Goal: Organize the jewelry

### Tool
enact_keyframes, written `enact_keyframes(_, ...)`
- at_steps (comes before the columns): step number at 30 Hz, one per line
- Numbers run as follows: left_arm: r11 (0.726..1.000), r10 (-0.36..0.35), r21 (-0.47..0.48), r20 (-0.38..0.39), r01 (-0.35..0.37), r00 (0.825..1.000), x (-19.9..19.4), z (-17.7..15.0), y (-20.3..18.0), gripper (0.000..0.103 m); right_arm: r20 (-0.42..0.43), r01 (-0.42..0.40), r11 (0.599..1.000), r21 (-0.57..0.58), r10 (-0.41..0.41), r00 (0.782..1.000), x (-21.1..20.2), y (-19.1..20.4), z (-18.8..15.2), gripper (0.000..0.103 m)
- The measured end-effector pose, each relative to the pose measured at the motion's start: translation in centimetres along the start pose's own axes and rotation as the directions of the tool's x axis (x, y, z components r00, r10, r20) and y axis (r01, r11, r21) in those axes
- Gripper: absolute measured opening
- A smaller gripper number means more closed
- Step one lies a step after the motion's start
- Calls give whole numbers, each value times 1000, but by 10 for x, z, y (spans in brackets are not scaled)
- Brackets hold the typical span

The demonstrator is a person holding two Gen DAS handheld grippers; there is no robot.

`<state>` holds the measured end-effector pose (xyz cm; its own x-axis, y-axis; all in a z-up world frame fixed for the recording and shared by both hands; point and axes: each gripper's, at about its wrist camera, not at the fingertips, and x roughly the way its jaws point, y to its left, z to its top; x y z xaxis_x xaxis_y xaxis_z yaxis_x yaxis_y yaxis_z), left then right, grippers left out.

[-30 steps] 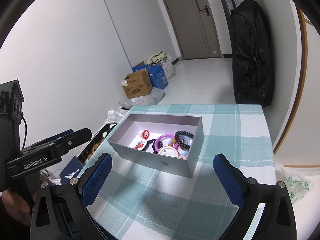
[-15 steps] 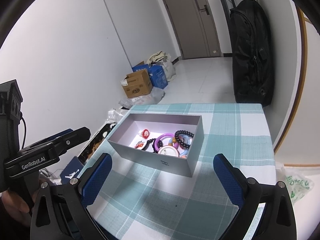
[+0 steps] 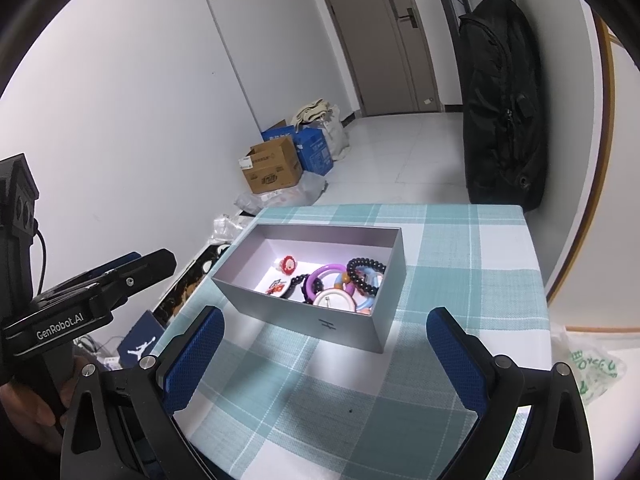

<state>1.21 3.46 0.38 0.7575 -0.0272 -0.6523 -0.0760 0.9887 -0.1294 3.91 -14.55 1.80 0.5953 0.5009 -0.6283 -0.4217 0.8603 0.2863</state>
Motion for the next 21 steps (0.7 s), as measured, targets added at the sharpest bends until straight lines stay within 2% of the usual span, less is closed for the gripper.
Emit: enact_keyframes(21, 1000, -24, 7, -3, 24, 1000, 2, 0, -2, 77, -10, 2, 1000, 9, -2, 1000, 2, 0, -1, 102)
